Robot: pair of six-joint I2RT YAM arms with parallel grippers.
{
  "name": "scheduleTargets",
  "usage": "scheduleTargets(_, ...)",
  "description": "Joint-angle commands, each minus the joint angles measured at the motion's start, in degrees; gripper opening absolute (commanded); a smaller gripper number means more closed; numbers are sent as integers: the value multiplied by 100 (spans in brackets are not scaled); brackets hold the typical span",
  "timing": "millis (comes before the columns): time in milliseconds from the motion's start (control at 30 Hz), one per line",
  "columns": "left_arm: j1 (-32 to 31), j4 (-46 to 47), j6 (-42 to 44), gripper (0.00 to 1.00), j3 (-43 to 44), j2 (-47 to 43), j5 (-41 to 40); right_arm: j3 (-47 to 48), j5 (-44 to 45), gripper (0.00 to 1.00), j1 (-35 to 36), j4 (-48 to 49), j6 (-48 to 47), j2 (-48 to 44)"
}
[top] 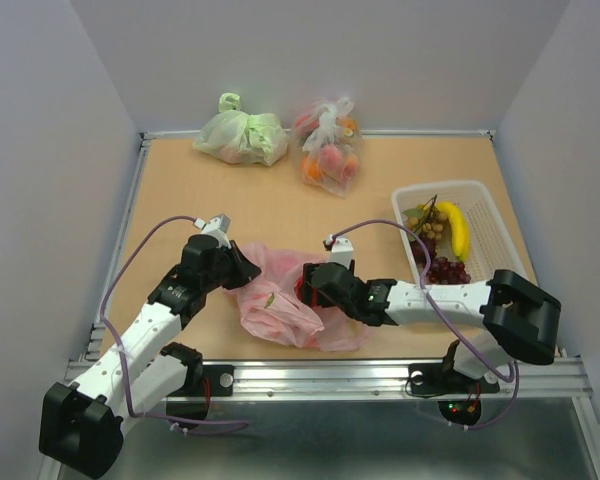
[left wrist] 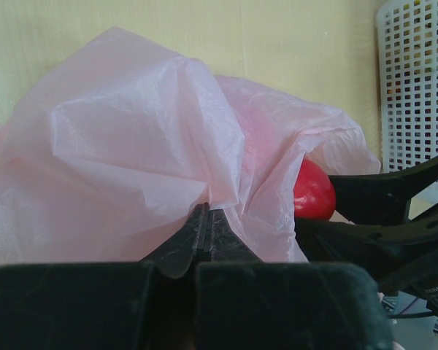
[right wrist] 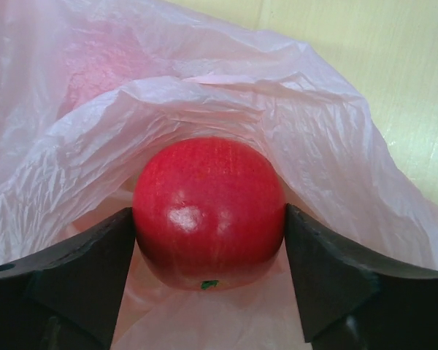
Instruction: Untie the knot of the plastic bag and take out the fruit
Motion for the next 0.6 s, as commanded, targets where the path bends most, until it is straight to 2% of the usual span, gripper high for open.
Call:
scheduleTargets(0, -5, 186, 106, 0, 0, -20, 6, 382, 331, 75, 27, 176, -42, -39)
scheduleTargets(33, -13, 177, 97, 0, 18, -11, -29, 374, 296, 62, 35, 176, -130, -101)
scheduleTargets(67, -13, 177, 79, 0, 27, -11, -134, 348, 295, 57, 35, 184, -374, -293)
scheduleTargets(100, -13, 177, 10, 0, 53, -2, -256, 321, 347, 43, 35, 176, -507, -416)
scheduleTargets(233, -13, 265, -26, 0, 210, 94, -485, 242, 427, 28, 27, 141, -1350, -1225)
scheduleTargets(400, 30, 327, 149, 0, 553, 454, -829, 391, 690, 26, -44, -323, -1905, -1920)
scheduleTargets(500, 48, 388, 255, 0, 834, 744, -838, 523, 1600, 26, -271, -832, -2204, -2219)
scheduleTargets(567, 48, 388, 308, 0, 1089, 911, -751, 567, 1789, 25, -648, -1159, -2214, -2403)
